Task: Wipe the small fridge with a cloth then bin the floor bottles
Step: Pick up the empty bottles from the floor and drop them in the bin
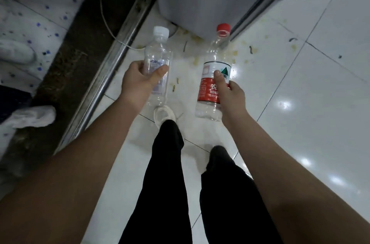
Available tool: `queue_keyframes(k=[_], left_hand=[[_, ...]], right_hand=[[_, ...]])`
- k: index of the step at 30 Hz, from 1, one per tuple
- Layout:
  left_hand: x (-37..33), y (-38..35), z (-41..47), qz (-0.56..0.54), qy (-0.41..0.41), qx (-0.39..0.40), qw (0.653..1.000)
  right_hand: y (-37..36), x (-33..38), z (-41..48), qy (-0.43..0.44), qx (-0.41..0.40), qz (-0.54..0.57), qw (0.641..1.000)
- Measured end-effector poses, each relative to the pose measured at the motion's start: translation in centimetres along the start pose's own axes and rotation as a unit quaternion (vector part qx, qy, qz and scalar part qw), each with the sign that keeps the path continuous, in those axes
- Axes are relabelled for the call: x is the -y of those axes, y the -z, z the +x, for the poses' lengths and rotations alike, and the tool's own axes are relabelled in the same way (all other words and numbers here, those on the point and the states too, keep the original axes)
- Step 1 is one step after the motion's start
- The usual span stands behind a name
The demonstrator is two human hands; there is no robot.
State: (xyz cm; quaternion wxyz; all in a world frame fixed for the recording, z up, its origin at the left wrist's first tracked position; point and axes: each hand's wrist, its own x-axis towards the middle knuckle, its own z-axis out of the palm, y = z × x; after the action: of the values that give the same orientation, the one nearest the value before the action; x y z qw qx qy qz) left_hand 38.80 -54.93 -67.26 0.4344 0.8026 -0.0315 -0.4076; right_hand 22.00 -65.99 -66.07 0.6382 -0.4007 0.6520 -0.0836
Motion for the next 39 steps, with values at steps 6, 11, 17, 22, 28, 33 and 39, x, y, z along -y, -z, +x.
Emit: queue_keyframes(k=[6, 11, 17, 22, 28, 33, 39], left_hand=[[-4.2, -2.9, -8.7, 0.024, -0.029, 0.014, 0.999], [-8.3, -7.3, -16.9, 0.042, -0.046, 0.052, 0.997], [-13.9, -13.0, -24.7, 0.05, -0.078, 0.08, 0.992], [-18.4, -17.2, -29.6, 0.088, -0.116, 0.112, 0.983], [-23.1, -22.0, -34.0, 0.15, -0.16, 0.194, 0.956], [-26.6, -26.1, -38.5, 0.17, -0.203, 0.299, 0.917], [-29.0, -31.1, -45.9, 0.185, -0.233, 0.409, 0.863]], right_hand=[[7.6, 2.0, -5.5, 0.022, 0.001, 0.036, 0.999], [16.4, 3.8, -10.7, 0.042, -0.032, 0.059, 0.997], [26.4, 5.7, -16.2, 0.049, -0.084, 0.116, 0.988], [32.4, 6.5, -20.2, 0.044, -0.122, 0.175, 0.976], [37.7, 7.2, -24.7, 0.04, -0.194, 0.248, 0.948], [42.2, 6.9, -28.5, 0.051, -0.279, 0.314, 0.906], [47.5, 4.8, -34.0, 0.057, -0.362, 0.383, 0.848]])
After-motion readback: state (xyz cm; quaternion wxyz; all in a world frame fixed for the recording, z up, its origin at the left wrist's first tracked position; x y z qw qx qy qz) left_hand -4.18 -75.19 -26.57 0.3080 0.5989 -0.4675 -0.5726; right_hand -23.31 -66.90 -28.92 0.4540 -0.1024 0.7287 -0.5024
